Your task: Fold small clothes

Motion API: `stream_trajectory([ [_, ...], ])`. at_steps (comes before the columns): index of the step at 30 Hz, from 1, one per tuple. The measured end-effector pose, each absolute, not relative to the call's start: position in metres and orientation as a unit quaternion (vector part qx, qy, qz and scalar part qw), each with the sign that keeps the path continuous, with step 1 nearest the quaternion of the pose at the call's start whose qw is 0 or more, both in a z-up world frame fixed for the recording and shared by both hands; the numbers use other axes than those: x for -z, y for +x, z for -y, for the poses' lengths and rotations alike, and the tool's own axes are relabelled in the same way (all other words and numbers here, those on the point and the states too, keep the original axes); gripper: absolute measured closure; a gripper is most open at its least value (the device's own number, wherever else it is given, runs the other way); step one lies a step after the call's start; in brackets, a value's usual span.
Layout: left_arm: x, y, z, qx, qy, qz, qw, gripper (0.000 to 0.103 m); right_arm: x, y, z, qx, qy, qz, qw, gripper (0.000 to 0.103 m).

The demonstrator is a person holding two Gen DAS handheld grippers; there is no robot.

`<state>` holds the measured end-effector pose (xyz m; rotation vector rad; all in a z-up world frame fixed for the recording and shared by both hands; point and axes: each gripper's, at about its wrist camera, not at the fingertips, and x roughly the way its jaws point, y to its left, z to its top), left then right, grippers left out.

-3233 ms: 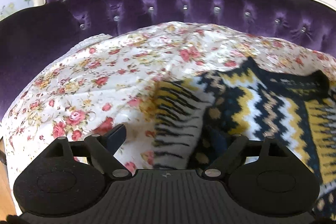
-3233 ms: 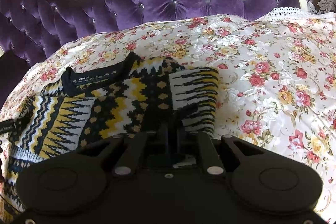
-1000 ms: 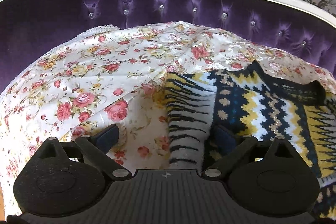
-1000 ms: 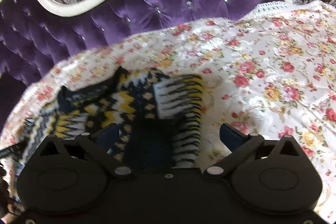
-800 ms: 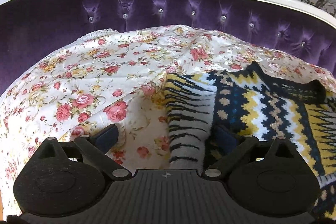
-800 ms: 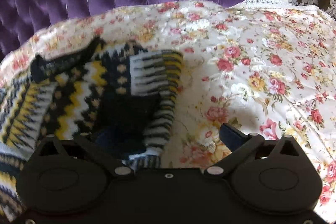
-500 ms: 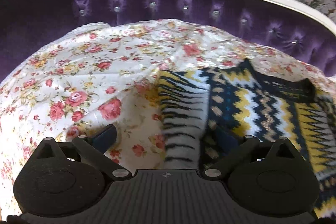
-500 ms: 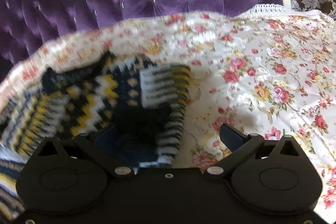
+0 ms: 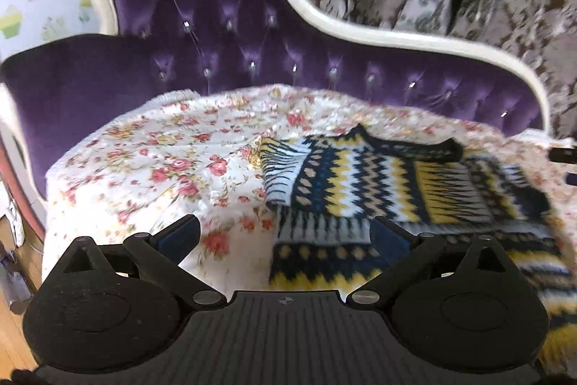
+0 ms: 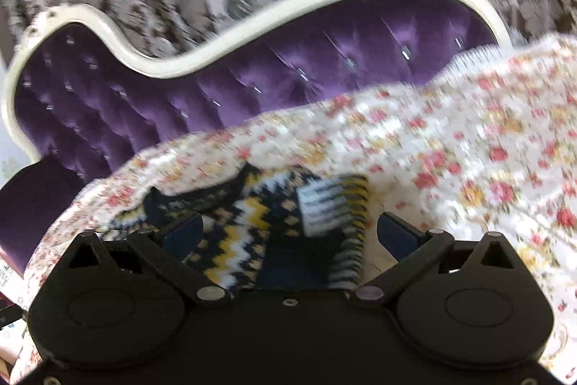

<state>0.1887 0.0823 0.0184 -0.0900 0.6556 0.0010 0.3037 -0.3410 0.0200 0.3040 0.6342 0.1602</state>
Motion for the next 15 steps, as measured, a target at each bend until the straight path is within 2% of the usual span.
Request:
stream_trajectory([
  [5, -0.041, 0.137, -0.077, -0.002, -0.053, -0.285, 0.957, 0.001, -0.039, 0.281, 0.332, -0.110, 0.152, -0.258, 0.948, 0.000],
  [15, -0.051, 0.076, -0.070, 0.029, -0.052, -0.298, 0.953, 0.002, -0.063, 0.183, 0.314, -0.145, 0.196, -0.253, 0.936, 0.000],
])
